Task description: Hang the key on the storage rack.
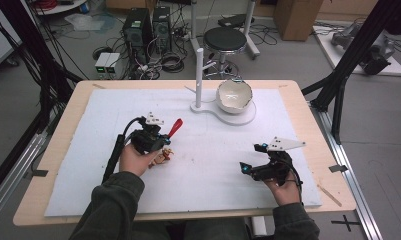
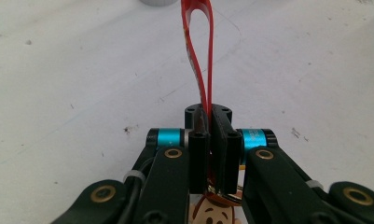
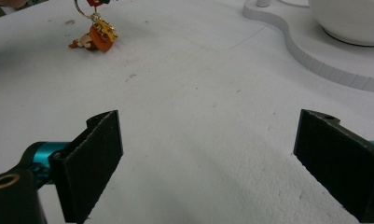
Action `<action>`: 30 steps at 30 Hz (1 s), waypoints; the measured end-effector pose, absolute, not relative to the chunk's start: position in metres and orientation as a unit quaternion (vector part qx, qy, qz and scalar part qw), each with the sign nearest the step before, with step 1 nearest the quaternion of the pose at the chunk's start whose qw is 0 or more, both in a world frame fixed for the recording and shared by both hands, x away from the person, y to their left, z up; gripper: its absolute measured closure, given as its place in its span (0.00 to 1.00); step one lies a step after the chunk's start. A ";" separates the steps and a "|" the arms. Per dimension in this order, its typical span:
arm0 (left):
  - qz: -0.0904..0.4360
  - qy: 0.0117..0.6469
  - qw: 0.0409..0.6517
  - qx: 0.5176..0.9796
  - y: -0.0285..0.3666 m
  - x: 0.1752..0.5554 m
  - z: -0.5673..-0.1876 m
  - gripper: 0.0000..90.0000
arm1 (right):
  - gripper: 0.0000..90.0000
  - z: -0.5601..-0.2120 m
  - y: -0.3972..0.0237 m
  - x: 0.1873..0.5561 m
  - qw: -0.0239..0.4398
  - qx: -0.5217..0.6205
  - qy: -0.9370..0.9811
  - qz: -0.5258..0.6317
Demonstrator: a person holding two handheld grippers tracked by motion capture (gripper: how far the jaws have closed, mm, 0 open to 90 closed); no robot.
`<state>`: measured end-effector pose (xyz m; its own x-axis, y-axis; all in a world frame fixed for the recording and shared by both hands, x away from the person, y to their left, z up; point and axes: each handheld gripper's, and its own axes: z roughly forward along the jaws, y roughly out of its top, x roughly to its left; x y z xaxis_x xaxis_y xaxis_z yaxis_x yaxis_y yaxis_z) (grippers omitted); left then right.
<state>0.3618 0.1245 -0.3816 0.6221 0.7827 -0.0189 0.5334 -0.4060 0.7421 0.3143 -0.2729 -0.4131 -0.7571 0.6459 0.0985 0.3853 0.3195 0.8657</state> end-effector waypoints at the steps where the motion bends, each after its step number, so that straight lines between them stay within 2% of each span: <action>1: 0.170 0.400 0.372 0.820 0.125 0.361 -0.381 0.95 | 0.08 -0.413 -0.273 0.314 0.133 0.323 0.801 0.486; 30: 0.201 0.400 0.447 0.775 0.138 0.344 -0.363 0.95 | 0.08 -0.413 -0.273 0.314 0.134 0.324 0.801 0.485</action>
